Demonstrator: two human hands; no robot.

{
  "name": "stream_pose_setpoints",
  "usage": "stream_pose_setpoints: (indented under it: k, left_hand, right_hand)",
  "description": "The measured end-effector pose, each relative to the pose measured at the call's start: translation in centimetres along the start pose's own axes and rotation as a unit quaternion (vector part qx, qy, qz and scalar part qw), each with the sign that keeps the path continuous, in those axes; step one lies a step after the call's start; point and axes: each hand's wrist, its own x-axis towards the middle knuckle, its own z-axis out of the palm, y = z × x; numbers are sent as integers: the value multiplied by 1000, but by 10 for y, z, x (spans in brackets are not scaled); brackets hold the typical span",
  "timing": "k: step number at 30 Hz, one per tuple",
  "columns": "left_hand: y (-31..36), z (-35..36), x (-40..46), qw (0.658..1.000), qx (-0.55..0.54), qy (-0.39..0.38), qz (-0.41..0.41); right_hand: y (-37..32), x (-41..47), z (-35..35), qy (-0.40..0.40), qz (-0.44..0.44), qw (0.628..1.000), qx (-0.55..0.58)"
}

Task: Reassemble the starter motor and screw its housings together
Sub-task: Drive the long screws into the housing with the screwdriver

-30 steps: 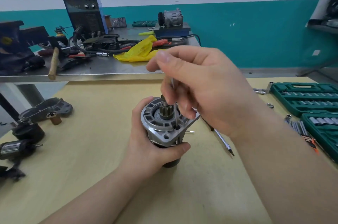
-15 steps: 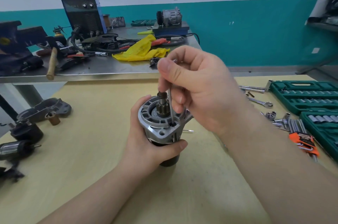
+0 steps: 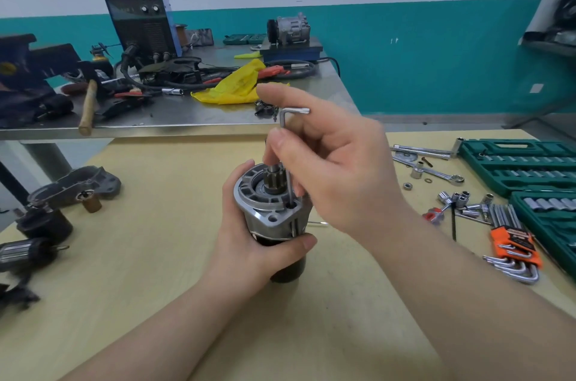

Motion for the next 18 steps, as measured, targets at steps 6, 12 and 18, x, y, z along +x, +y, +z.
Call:
stream_pose_setpoints:
  k: [6, 12, 18]
  left_hand:
    - [0, -3, -1, 999, -4, -31, 7]
    - [-3, -8, 1, 998, 9, -55, 10]
    - [-3, -8, 1, 998, 24, -59, 20]
  right_hand:
    - [-5, -4, 14, 47, -88, 985, -142]
    - [-11, 15, -21, -112, 124, 971, 168]
    - [-16, 16, -15, -130, 144, 957, 217]
